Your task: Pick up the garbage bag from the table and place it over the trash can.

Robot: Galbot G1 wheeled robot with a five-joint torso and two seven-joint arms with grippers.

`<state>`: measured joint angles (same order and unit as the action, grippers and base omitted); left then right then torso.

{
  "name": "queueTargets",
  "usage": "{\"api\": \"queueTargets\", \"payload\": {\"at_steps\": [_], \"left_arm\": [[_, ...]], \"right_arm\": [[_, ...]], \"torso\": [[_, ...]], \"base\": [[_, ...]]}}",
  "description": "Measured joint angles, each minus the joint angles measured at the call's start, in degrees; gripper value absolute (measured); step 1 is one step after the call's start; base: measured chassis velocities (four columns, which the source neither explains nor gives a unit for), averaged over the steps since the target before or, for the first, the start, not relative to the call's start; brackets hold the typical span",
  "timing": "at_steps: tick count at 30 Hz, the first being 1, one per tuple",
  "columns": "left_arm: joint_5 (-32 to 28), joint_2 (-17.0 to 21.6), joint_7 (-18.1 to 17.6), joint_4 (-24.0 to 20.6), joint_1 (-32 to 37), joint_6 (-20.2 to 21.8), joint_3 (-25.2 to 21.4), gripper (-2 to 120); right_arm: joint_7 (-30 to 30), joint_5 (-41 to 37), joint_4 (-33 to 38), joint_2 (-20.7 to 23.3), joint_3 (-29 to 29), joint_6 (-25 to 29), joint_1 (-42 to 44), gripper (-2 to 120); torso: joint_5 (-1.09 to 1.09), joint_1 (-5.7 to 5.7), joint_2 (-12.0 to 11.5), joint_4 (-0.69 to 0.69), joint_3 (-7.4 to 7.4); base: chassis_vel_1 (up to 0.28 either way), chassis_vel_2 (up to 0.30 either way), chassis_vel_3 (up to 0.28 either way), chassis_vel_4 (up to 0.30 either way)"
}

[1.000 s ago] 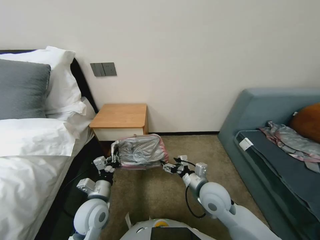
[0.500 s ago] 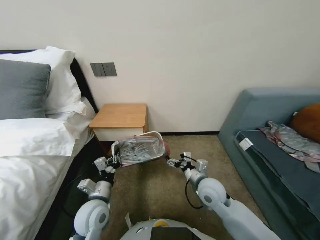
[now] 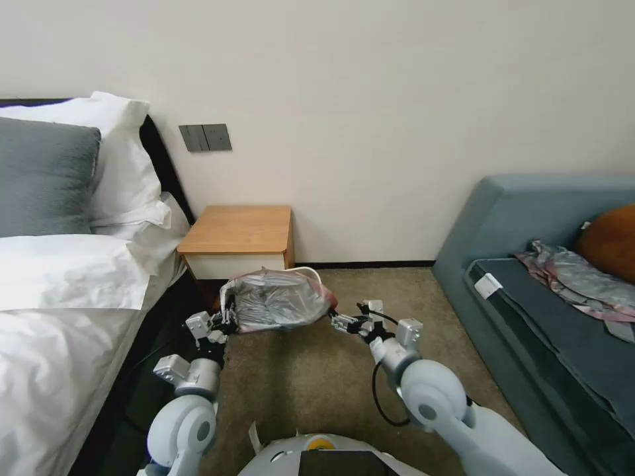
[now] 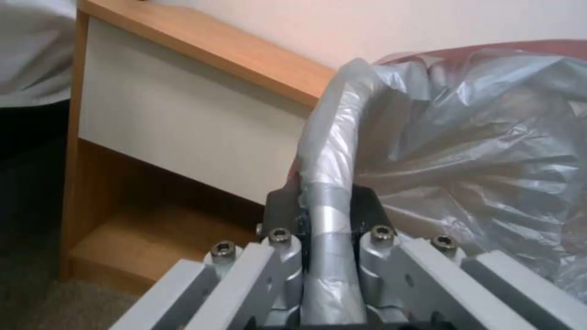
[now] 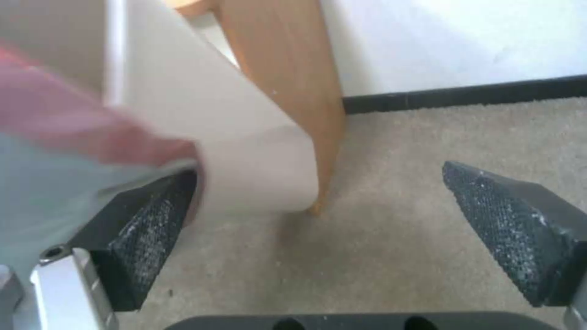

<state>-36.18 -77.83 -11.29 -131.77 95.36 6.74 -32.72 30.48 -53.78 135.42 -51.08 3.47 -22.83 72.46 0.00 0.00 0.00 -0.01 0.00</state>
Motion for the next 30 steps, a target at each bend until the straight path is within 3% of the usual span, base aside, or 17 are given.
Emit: {"api": "queueTargets", "payload": {"at_steps": [6, 11, 14, 15, 16, 19, 20, 23, 30], "left_arm": [[-0.4, -0.3, -0.5, 0.2, 0.3, 0.0, -0.4, 5], [-0.7, -0.5, -0.8, 0.2, 0.6, 0.0, -0.5, 5], [-0.8, -0.7, -0.9, 0.1, 0.8, 0.0, -0.6, 5], [-1.8, -0.7, -1.2, -0.1, 0.9, 0.1, -0.6, 5], [-1.8, -0.7, -1.2, -0.1, 0.9, 0.1, -0.6, 5], [-5.0, -0.7, -2.7, -1.0, 0.7, 1.0, -0.7, 5], [-5.0, -0.7, -2.7, -1.0, 0.7, 1.0, -0.7, 5], [-8.8, -0.5, -4.4, -1.8, 0.6, 2.0, -0.7, 5], [-12.6, -0.2, -6.2, -2.4, 0.6, 3.2, -0.9, 5]], "right_arm": [[-1.2, 0.9, 1.3, 1.9, -0.2, 0.4, 1.1, 100], [-3.3, 0.8, 2.1, 3.1, 0.2, 4.2, 1.7, 100], [-6.0, -0.9, 2.4, 3.3, 0.6, 6.9, 1.7, 100], [-12.5, -3.4, 1.2, 2.9, 1.8, 10.7, 1.9, 100], [-12.5, -3.4, 1.2, 2.9, 1.8, 10.7, 1.9, 100], [-22.8, -10.8, -3.7, -1.0, 5.1, 16.0, 1.8, 100], [-22.8, -10.8, -3.7, -1.0, 5.1, 16.0, 1.8, 100], [-28.1, -18.9, -8.1, -6.6, 7.8, 18.7, 1.8, 100], [-33.6, -28.2, -12.9, -13.8, 10.2, 17.9, 2.3, 100]], "torso": [[0.01, 0.0, 0.0, 0.02, 0.0], [0.0, 0.0, 0.0, 0.0, 0.0], [0.0, 0.0, 0.0, 0.01, 0.0], [-0.02, 0.0, 0.0, 0.02, 0.0], [-0.02, 0.0, 0.0, 0.02, 0.0], [0.01, 0.0, 0.0, 0.01, 0.0], [0.01, 0.0, 0.0, 0.01, 0.0], [0.0, 0.0, 0.0, 0.01, 0.0], [0.0, 0.0, 0.0, 0.0, 0.0]], "base": [[0.0, 0.0, 0.0, 0.0], [0.0, 0.0, 0.0, 0.0], [0.0, 0.0, 0.0, 0.0], [0.0, 0.0, 0.0, 0.0], [0.0, 0.0, 0.0, 0.0], [0.0, 0.0, 0.0, 0.0], [0.0, 0.0, 0.0, 0.0], [0.0, 0.0, 0.0, 0.0], [0.0, 0.0, 0.0, 0.0]]}}
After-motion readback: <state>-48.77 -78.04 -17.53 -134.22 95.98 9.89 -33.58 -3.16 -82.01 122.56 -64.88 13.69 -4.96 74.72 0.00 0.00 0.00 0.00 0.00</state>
